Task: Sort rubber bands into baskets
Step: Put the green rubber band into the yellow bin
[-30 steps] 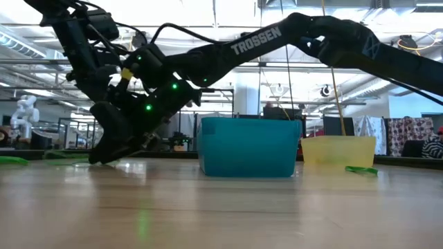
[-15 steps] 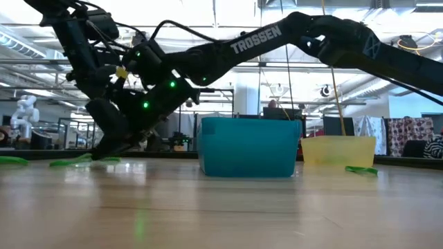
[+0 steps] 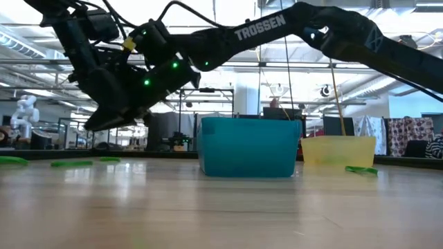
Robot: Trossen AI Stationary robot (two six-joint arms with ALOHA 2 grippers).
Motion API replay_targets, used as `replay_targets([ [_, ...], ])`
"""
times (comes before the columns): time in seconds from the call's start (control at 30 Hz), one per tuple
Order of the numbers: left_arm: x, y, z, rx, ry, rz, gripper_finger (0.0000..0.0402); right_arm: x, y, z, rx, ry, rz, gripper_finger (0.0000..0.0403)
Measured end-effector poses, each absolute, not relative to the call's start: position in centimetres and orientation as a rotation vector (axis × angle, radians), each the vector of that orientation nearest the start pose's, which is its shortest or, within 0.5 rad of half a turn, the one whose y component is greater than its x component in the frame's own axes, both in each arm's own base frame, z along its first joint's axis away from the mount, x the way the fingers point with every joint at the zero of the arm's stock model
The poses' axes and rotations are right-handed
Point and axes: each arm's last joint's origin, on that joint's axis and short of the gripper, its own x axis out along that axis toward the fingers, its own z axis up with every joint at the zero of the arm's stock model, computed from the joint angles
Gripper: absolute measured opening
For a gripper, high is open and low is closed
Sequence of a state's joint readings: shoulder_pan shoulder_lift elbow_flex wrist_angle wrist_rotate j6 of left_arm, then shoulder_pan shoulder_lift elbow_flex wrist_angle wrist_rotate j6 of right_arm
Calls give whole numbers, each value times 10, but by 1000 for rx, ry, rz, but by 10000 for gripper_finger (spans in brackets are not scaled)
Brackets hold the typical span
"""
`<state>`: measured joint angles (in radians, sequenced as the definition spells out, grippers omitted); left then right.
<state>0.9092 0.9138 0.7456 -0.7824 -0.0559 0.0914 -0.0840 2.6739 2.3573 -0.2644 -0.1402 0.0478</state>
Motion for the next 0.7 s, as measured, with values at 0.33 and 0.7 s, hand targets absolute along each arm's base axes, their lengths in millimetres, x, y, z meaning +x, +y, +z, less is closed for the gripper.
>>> replay_targets([
  [0.33,103,132,252,-325,930,836,196,594,-40,138,123,496,85,212],
  [0.7,102,131,252,-328,937,835,196,593,-39,95,170,608,57,253],
])
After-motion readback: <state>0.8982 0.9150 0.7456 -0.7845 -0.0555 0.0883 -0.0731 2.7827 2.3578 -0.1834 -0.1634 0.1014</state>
